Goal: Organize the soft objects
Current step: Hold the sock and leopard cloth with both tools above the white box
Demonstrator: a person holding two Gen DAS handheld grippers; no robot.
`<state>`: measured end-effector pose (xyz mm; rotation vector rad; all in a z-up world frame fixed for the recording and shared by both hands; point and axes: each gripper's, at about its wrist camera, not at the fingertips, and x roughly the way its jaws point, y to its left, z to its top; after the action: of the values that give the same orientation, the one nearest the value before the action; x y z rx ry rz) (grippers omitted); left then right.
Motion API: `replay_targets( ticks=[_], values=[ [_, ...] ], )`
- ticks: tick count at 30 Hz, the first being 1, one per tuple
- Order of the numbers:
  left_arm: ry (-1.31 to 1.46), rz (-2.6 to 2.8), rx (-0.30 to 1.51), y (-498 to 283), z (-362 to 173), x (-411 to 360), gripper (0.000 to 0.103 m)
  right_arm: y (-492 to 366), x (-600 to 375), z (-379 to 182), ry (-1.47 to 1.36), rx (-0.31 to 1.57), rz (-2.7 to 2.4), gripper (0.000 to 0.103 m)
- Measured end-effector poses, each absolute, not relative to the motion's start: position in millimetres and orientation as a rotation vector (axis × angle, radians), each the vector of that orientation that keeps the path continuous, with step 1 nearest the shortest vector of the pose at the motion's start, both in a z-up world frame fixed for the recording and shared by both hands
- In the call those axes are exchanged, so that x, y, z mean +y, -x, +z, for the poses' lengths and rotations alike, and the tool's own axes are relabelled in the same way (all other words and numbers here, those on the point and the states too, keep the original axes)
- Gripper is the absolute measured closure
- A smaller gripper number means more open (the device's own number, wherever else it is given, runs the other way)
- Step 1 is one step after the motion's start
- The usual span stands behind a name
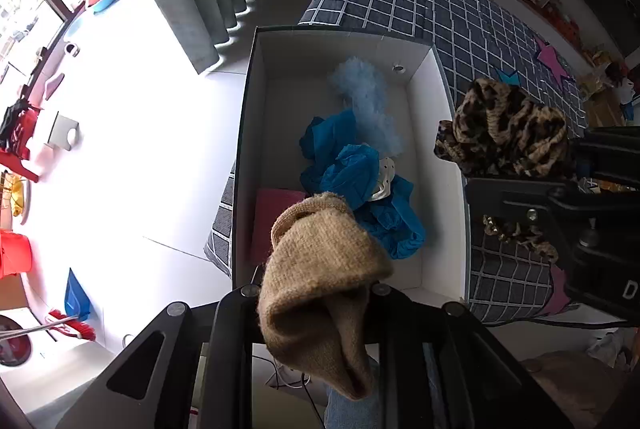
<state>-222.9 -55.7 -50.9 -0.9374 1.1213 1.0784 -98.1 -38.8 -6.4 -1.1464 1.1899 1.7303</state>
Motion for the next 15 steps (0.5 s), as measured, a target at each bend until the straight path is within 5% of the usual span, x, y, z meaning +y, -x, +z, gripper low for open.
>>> replay_targets(
  ticks=[15],
  values=[
    [0.946,1.078,1.129,221.5,-53.5,-48.2,0.081,92.8,-29.2,-12.4,1.137,1.227,1.704,0.073]
  ],
)
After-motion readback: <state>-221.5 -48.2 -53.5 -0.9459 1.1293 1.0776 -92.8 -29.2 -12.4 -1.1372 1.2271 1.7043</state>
